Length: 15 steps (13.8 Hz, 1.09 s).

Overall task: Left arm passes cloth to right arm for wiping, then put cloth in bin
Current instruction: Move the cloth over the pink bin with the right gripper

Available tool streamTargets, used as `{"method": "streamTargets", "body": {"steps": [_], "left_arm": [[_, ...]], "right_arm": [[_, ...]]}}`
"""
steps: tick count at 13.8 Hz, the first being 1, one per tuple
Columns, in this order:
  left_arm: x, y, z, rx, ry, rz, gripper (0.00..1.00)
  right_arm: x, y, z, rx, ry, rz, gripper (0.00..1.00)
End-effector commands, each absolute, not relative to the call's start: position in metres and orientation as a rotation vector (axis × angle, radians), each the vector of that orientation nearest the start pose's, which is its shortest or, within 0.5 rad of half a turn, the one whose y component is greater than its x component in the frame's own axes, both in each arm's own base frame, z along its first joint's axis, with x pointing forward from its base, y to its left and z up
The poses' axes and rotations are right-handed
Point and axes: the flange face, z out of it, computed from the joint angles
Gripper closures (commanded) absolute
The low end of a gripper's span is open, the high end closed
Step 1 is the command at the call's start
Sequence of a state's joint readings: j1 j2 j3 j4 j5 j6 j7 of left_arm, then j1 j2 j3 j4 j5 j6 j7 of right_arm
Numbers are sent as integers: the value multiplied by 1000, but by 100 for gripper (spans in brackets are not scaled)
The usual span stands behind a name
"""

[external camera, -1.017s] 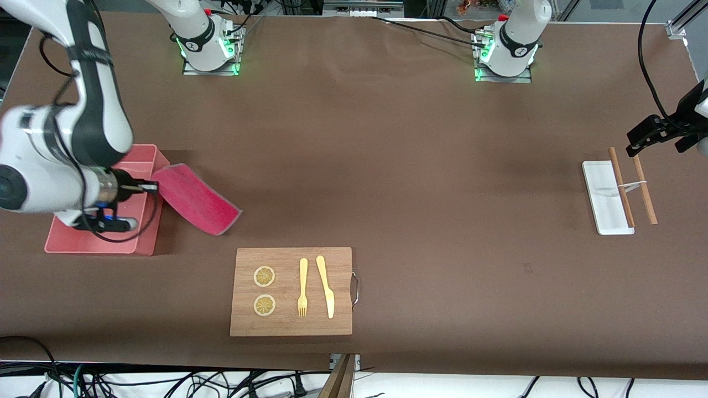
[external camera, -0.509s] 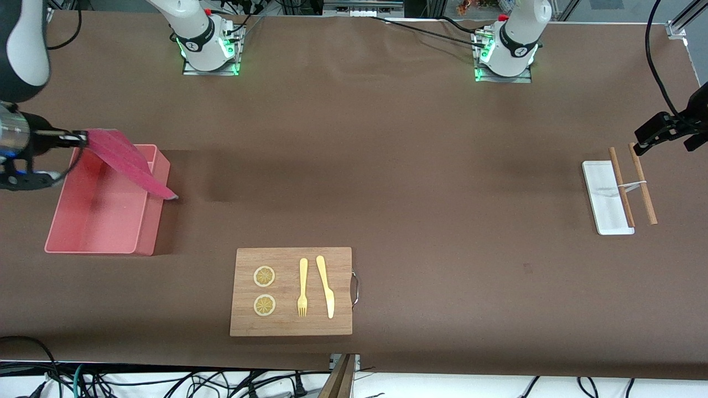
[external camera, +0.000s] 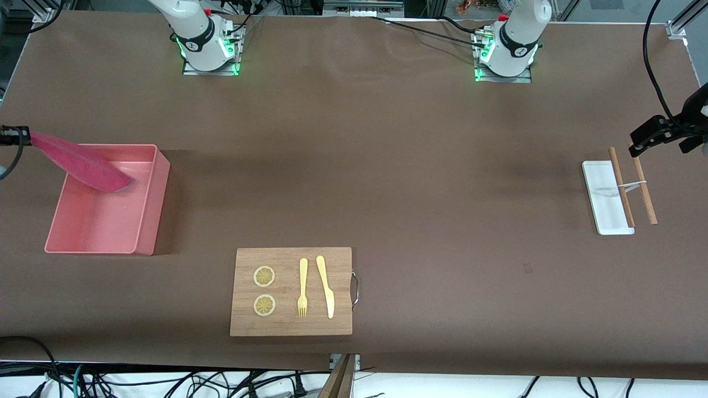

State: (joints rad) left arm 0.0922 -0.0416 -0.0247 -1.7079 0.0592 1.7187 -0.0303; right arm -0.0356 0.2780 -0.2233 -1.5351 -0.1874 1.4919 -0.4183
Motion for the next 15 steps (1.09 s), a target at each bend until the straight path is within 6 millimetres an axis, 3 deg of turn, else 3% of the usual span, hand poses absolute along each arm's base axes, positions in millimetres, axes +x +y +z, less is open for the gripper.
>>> {"method": "streamTargets", "body": {"steps": [1, 3, 7, 10, 11, 12, 15], "left_arm": [[552, 36, 600, -3101, -105, -34, 0], [552, 35, 601, -3101, -102, -37, 0], [552, 33, 603, -3101, -98, -42, 0], [559, 23, 612, -3099, -69, -75, 0], [561, 23, 610, -3099, -67, -73, 0], [562, 23, 609, -3101, -67, -71, 0], [563, 23, 611, -3100, -67, -78, 0]], "right_arm": [[585, -160, 429, -3201, -299, 615, 100], [587, -157, 402, -3204, -213, 598, 100], [596, -153, 326, -3210, -230, 454, 100], [608, -151, 298, -3205, -217, 364, 100], [610, -151, 297, -3214, -217, 333, 28], [610, -151, 304, -3212, -214, 327, 0], [609, -140, 362, -3217, -241, 208, 0]]}}
